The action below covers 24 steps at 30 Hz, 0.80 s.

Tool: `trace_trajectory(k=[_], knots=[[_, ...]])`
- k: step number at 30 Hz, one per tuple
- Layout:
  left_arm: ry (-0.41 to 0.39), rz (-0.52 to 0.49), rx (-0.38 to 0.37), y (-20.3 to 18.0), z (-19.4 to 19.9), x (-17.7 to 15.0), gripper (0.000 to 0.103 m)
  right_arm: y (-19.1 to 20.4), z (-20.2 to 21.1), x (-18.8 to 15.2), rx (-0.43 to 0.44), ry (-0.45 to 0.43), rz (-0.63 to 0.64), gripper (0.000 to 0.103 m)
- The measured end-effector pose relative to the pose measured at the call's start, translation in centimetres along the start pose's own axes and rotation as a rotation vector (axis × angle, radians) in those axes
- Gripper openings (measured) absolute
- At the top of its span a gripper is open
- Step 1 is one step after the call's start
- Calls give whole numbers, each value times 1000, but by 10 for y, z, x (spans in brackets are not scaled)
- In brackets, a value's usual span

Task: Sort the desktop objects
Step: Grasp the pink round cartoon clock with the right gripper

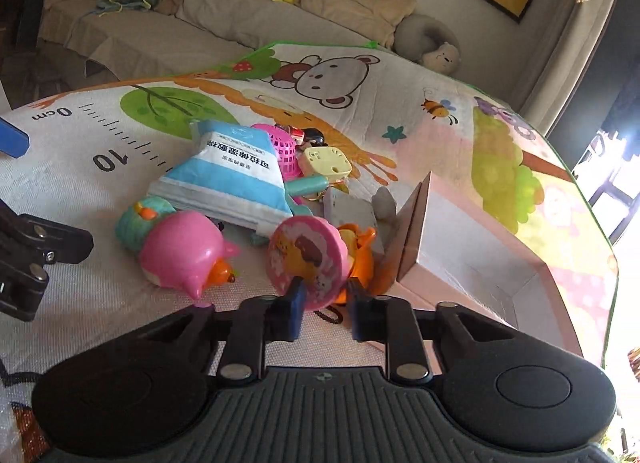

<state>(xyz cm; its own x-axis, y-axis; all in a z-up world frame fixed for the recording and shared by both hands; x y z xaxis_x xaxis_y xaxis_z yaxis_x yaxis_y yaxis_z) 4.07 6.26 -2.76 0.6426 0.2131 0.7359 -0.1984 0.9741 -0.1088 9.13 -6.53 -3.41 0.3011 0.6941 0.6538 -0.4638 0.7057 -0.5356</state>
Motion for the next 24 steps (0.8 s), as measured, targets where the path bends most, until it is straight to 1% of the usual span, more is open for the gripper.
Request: trace_trajectory(k=[1,4,7,11,12,13,14,15,16,18,19,22,24], knots=[[-14,3,-28,-2,5,0,103,-5,6,-4,22,-1,-34,4],[-34,1,-103,-14,13,0,103,-21,26,-21,60,0,-116,4],[-44,-23,-158,-38,11,4,103,-35,42,-35,122,-15,-212,4],[-69,-70,-152,-68,-6,11,103,-44,51,-38,130,-43,-256,5],[-72,-86,-150,-72,-10,12,100,-46,51,-34,140,-48,-261,7],[-77,-107,-136,-75,-14,13,95,-46,49,-29,152,-57,-266,11],[-80,-128,-113,-73,-18,13,81,-45,47,-23,160,-67,-263,13],[-79,-134,-109,-69,-20,14,78,-44,46,-18,161,-77,-252,22],[-80,-129,-93,-62,-21,16,78,-41,44,-13,155,-88,-231,35],[-79,-120,-71,-49,-23,18,79,-32,40,1,113,-115,-157,48],[-73,-112,-55,-41,-24,19,79,-27,38,6,99,-125,-121,54],[-58,-97,-20,-24,-26,24,83,-6,22,20,51,-135,14,62],[-60,-93,2,-14,-25,29,91,4,7,24,35,-122,77,64]])
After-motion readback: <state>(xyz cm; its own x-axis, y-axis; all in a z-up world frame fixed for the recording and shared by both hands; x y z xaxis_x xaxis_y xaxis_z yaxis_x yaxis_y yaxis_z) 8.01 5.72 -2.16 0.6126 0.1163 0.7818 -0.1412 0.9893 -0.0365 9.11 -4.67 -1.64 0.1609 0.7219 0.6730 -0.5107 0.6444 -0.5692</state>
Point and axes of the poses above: each gripper's, at about its wrist camera, not at the fingertips, and z roughly against the way its jaws point, y to its left, x to its top, the point moved 7 cm from there along -z, roughly the way its jaws point, and after that the axes turned 11 degrees about z, right-handed, at the moved point
